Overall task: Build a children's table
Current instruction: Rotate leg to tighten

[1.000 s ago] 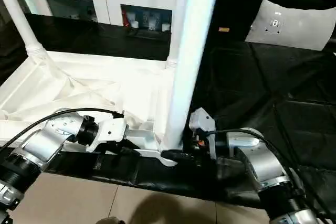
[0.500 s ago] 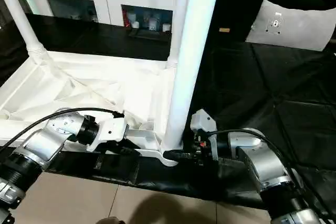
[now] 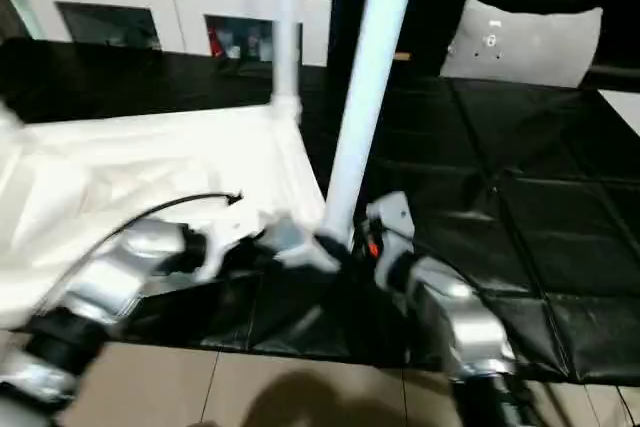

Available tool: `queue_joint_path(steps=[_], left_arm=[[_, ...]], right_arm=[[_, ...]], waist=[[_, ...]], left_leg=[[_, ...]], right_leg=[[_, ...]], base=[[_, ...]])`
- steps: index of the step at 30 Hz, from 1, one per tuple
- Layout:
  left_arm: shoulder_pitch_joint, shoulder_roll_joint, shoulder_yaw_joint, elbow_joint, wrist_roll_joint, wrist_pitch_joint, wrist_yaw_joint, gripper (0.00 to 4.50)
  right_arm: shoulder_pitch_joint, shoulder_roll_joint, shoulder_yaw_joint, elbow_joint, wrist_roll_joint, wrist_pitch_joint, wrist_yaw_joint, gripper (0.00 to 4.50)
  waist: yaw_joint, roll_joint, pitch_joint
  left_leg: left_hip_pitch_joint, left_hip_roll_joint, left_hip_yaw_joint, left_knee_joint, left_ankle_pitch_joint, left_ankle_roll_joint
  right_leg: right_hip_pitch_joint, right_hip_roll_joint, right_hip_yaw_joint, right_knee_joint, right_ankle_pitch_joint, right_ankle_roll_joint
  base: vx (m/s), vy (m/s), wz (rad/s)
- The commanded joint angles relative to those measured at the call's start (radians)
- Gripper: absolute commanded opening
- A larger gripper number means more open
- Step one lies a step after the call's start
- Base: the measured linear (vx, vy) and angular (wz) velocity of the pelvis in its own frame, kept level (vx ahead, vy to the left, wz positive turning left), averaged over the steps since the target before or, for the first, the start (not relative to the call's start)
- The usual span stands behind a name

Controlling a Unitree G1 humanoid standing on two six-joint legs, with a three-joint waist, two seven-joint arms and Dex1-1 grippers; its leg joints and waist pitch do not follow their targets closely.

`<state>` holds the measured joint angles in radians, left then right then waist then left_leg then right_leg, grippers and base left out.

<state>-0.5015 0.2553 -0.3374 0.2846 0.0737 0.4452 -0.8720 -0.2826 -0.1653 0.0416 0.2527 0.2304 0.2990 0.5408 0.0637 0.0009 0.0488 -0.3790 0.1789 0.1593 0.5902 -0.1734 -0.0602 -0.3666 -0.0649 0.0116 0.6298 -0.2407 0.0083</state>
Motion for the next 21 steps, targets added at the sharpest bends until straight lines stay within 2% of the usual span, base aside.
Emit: queue_joint_path(steps=[1, 2, 3, 4, 6, 7, 8, 9, 11, 12, 15, 16, 17, 19, 20, 21], left_arm=[[-0.040, -0.087, 0.029, -0.060, -0.044, 0.001, 0.109, 0.00], [-0.053, -0.145, 0.023, -0.072, -0.031, 0.032, 0.166, 0.00], [-0.058, -0.161, 0.016, -0.076, -0.026, 0.036, 0.176, 0.00], [-0.059, -0.169, 0.007, -0.082, -0.025, 0.037, 0.175, 0.00], [-0.058, -0.170, 0.002, -0.085, -0.024, 0.036, 0.171, 0.00], [-0.054, -0.166, -0.012, -0.095, -0.012, 0.035, 0.155, 0.00], [-0.050, -0.158, -0.020, -0.099, -0.004, 0.033, 0.145, 0.00], [-0.047, -0.150, -0.023, -0.100, 0.001, 0.032, 0.139, 0.00], [-0.037, -0.127, -0.020, -0.105, 0.004, 0.037, 0.128, 0.00], [-0.036, -0.122, -0.020, -0.106, 0.005, 0.038, 0.126, 0.00], [-0.030, -0.099, -0.018, -0.104, 0.015, 0.032, 0.121, 0.00], [-0.024, -0.075, -0.016, -0.096, 0.018, 0.020, 0.112, 0.00], [-0.024, -0.075, -0.016, -0.096, 0.018, 0.020, 0.112, 0.00], [-0.009, -0.043, -0.005, -0.083, -0.002, -0.026, 0.067, 0.00], [-0.009, -0.043, -0.005, -0.083, -0.002, -0.026, 0.067, 0.00], [-0.001, -0.022, -0.005, -0.073, -0.011, -0.063, 0.036, 0.00]], right_arm=[[0.013, 0.056, 0.074, 0.059, -0.005, 0.037, -0.009, 2.72], [-0.022, 0.086, 0.047, 0.109, -0.027, 0.036, -0.090, 2.72], [-0.036, 0.094, 0.037, 0.125, -0.031, 0.037, -0.113, 2.72], [-0.046, 0.100, 0.029, 0.137, -0.031, 0.040, -0.128, 2.72], [-0.050, 0.102, 0.025, 0.141, -0.031, 0.042, -0.132, 2.72], [-0.058, 0.112, 0.004, 0.152, -0.022, 0.032, -0.133, 2.72], [-0.061, 0.113, -0.003, 0.156, -0.019, 0.031, -0.129, 3.28], [-0.060, 0.112, -0.006, 0.155, -0.018, 0.029, -0.126, 3.42], [-0.050, 0.098, -0.005, 0.145, -0.021, 0.020, -0.118, 3.42], [-0.048, 0.095, -0.005, 0.144, -0.023, 0.015, -0.117, 3.75], [-0.041, 0.086, -0.014, 0.132, -0.021, -0.004, -0.101, 3.85], [-0.021, 0.071, -0.029, 0.082, 0.013, -0.008, -0.062, 3.84], [-0.021, 0.071, -0.029, 0.082, 0.013, -0.008, -0.062, 4.00], [0.022, 0.031, -0.052, -0.014, 0.066, 0.000, 0.018, 4.29], [0.022, 0.031, -0.052, -0.014, 0.066, 0.000, 0.018, 4.29], [0.047, -0.017, -0.042, -0.061, 0.069, -0.007, 0.073, 4.34]], waist=[[0.003, -0.004, -0.045], [0.003, -0.004, -0.048], [0.001, -0.004, -0.051], [0.003, -0.002, -0.057], [0.005, -0.003, -0.058], [0.006, -0.002, -0.060], [0.006, 0.000, -0.060], [0.008, 0.000, -0.059], [0.007, 0.001, -0.057], [0.006, 0.002, -0.057], [0.006, 0.002, -0.057], [0.005, -0.007, -0.057], [0.009, -0.004, -0.058], [0.012, -0.003, -0.058], [0.014, -0.004, -0.057], [0.016, -0.002, -0.058]], left_leg=[[0.017, 0.036, -0.009, -0.085, -0.272, -0.033], [0.015, 0.034, -0.008, -0.083, -0.238, -0.024], [0.012, 0.032, -0.007, -0.080, -0.201, -0.015], [0.010, 0.032, -0.007, -0.074, -0.149, -0.002], [0.007, 0.029, -0.005, -0.069, -0.098, 0.022], [0.007, 0.028, -0.005, -0.068, -0.091, 0.029], [0.006, 0.029, -0.004, -0.068, -0.093, 0.039], [0.007, 0.031, -0.004, -0.069, -0.102, 0.040], [0.009, 0.033, -0.004, -0.072, -0.130, 0.033], [0.008, 0.035, -0.005, -0.074, -0.138, 0.024], [0.010, 0.035, -0.005, -0.074, -0.143, 0.021], [0.008, 0.035, -0.003, -0.074, -0.142, 0.025], [0.009, 0.036, -0.004, -0.073, -0.135, 0.028], [0.008, 0.036, -0.003, -0.073, -0.124, 0.037], [0.008, 0.036, -0.003, -0.072, -0.119, 0.038], [0.008, 0.036, -0.002, -0.072, -0.117, 0.042]], right_leg=[[0.013, -0.058, 0.019, -0.090, -0.190, -0.176], [0.016, -0.057, 0.018, -0.087, -0.138, -0.179], [0.018, -0.055, 0.017, -0.084, -0.083, -0.185], [0.024, -0.055, 0.016, -0.078, -0.006, -0.191], [0.026, -0.051, 0.013, -0.071, 0.098, -0.198], [0.028, -0.052, 0.013, -0.070, 0.116, -0.199], [0.029, -0.053, 0.013, -0.070, 0.127, -0.202], [0.028, -0.053, 0.011, -0.072, 0.116, -0.203], [0.026, -0.053, 0.011, -0.075, 0.078, -0.206], [0.027, -0.052, 0.012, -0.075, 0.068, -0.206], [0.026, -0.052, 0.011, -0.075, 0.063, -0.205], [0.028, -0.052, 0.012, -0.077, 0.070, -0.201], [0.030, -0.054, 0.013, -0.074, 0.079, -0.200], [0.029, -0.052, 0.013, -0.074, 0.091, -0.196], [0.033, -0.051, 0.013, -0.076, 0.098, -0.190], [0.029, -0.051, 0.013, -0.074, 0.106, -0.190]], base=[[0.000, 0.000, 0.00], [0.000, 0.000, 0.00], [0.000, 0.000, 0.00], [0.000, 0.000, 0.00], [0.000, 0.000, 0.00], [0.000, 0.000, 0.00], [0.000, 0.000, 0.00], [0.000, 0.000, 0.00], [0.000, 0.000, 0.00], [0.000, 0.000, 0.00], [0.000, 0.000, 0.00], [0.000, 0.000, 0.00], [0.000, 0.000, 0.00], [0.000, 0.000, 0.00], [0.000, 0.000, 0.00], [0.000, 0.000, 0.00]])
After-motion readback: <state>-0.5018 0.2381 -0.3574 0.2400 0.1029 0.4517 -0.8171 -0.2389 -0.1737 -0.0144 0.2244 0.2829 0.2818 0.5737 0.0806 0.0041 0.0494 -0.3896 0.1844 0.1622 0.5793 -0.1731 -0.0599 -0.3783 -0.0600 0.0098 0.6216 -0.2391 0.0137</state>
